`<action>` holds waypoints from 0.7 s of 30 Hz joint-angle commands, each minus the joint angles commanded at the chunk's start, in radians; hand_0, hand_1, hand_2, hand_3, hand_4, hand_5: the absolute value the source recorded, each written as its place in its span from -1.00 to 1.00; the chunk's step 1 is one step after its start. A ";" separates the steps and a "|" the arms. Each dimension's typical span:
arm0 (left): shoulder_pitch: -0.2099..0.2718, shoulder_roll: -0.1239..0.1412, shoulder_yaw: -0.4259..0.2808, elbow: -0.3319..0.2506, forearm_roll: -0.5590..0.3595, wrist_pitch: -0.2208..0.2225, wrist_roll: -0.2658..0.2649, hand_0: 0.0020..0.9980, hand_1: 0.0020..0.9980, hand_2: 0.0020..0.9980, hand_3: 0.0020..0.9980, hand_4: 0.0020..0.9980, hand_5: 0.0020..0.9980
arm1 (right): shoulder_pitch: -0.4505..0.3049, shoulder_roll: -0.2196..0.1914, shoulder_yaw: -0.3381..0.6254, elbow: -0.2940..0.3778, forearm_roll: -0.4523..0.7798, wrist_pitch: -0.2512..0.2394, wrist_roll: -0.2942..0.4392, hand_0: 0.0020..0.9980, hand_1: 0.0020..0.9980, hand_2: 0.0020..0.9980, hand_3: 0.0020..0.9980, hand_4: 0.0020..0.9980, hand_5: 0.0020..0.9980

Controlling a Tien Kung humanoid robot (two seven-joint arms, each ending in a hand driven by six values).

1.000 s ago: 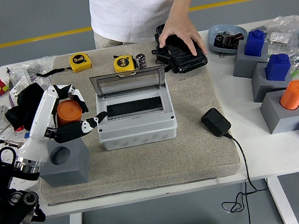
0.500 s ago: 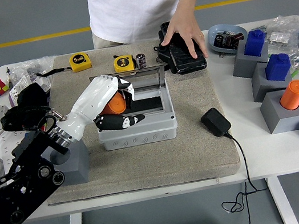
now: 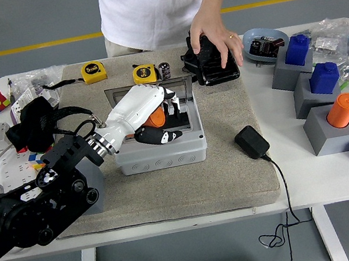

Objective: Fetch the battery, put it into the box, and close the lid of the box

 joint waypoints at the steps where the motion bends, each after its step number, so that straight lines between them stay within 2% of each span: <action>1: -0.007 -0.004 0.010 0.008 0.002 -0.001 0.002 -0.99 -0.90 -0.46 -0.04 0.73 -1.00 | 0.000 0.000 0.000 0.000 0.000 0.000 0.000 0.35 0.36 0.37 0.16 1.00 -0.02; 5: -0.032 -0.026 0.045 0.045 0.006 0.007 0.004 -0.99 -0.90 -0.46 -0.04 0.73 -1.00 | 0.001 0.001 -0.005 0.000 0.003 -0.002 0.001 0.35 0.36 0.37 0.16 1.00 -0.02; 6: -0.035 -0.029 0.048 0.051 0.008 0.009 0.005 -0.98 -0.89 -0.43 0.05 0.79 -1.00 | 0.001 0.001 -0.006 0.000 0.003 -0.002 0.001 0.35 0.36 0.37 0.16 1.00 -0.03; 11: -0.053 -0.060 0.059 0.095 0.016 0.027 0.005 -0.98 -0.89 -0.43 0.05 0.79 -1.00 | 0.001 0.001 -0.011 0.000 0.005 -0.002 0.000 0.35 0.36 0.37 0.16 1.00 -0.03; 12: -0.055 -0.065 0.059 0.103 0.018 0.029 0.008 -0.93 -0.84 -0.39 0.10 0.88 -1.00 | 0.000 0.002 -0.013 0.000 0.005 -0.002 0.000 0.35 0.36 0.37 0.15 1.00 -0.03; 17: -0.056 -0.074 0.058 0.123 0.011 0.039 0.002 -0.93 -0.84 -0.39 0.10 0.88 -1.00 | -0.002 0.003 -0.014 0.000 0.005 -0.001 -0.001 0.35 0.36 0.37 0.15 1.00 -0.03; 18: -0.056 -0.074 0.058 0.124 0.010 0.041 0.000 -0.81 -0.59 -0.29 0.11 0.92 -1.00 | -0.002 0.003 -0.015 0.000 0.005 0.000 -0.001 0.35 0.36 0.37 0.15 1.00 -0.03; 21: -0.055 -0.075 0.059 0.131 0.005 0.042 -0.003 -0.81 -0.59 -0.29 0.11 0.92 -1.00 | -0.001 0.003 -0.012 0.000 0.003 0.000 -0.001 0.35 0.36 0.37 0.15 1.00 -0.03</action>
